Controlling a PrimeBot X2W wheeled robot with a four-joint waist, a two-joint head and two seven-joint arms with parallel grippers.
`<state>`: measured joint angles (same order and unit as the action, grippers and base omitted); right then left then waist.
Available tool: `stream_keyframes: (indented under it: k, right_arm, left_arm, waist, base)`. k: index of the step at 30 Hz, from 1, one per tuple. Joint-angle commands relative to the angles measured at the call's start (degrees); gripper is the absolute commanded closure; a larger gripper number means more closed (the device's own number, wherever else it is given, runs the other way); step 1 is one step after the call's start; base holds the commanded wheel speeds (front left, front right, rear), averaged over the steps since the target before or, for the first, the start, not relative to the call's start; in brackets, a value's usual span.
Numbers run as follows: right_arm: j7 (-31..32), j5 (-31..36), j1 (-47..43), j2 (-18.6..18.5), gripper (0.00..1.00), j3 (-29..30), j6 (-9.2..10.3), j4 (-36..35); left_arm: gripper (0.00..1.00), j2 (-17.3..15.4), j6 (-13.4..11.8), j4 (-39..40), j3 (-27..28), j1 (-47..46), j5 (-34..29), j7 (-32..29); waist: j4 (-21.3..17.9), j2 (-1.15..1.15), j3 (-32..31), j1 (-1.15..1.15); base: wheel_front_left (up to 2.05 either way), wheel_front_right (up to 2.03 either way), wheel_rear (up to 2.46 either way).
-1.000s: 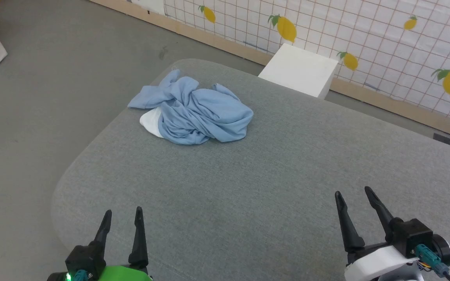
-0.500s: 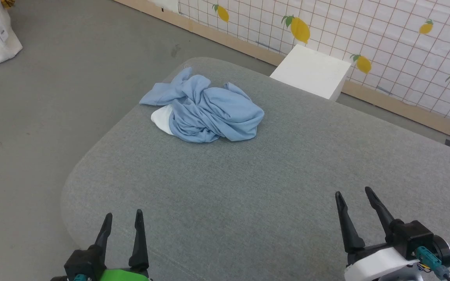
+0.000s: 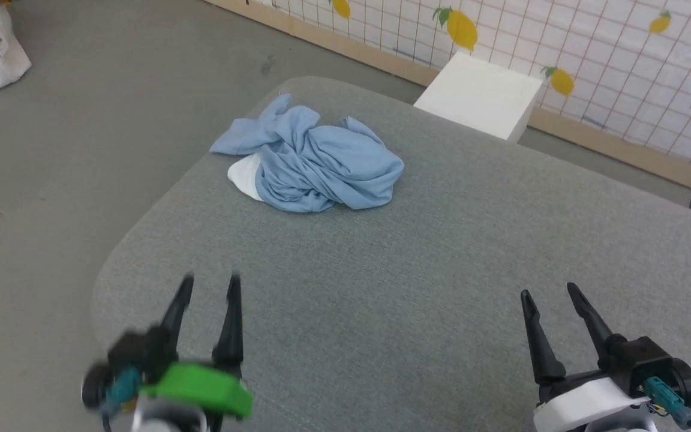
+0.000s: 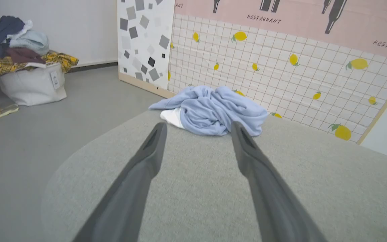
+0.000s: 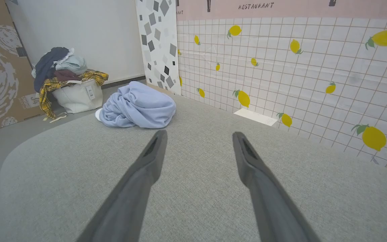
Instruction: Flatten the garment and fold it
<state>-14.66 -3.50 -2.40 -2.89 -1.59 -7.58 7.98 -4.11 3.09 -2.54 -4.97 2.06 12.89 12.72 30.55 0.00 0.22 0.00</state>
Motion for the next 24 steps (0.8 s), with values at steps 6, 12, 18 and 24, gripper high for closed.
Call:
stream_keyframes:
  k: [6,12,18,24]
  right_arm:
    - [0.57,2.30,1.55,0.02,0.00,1.24,0.09,-2.90]
    - [2.60,4.15,3.18,0.02,0.00,1.72,0.09,-7.51]
    - [4.49,5.40,4.54,0.02,0.00,1.27,0.09,-11.69]
    - [6.67,7.02,6.45,0.02,0.00,1.33,0.09,-17.46]
  left_arm:
    - [0.00,-4.56,2.46,4.27,-1.69,-14.17,1.00,-9.64]
    - [0.00,-7.85,2.85,5.11,-0.60,-26.93,2.28,-19.65]
    - [0.00,-11.95,3.11,-1.30,1.55,-37.88,3.88,-26.66]
    - [0.00,-16.66,3.95,-11.74,0.27,-44.78,7.00,-36.11]
  waist:
    - [-3.03,0.00,4.92,0.00]
    - [-6.33,0.00,9.83,0.00]
    - [-9.71,0.00,14.77,0.00]
    - [-14.06,0.00,20.78,0.00]
  base:
    - [0.00,0.00,0.00]
    - [0.00,0.00,0.00]
    - [0.00,0.00,0.00]
    - [0.00,0.00,0.00]
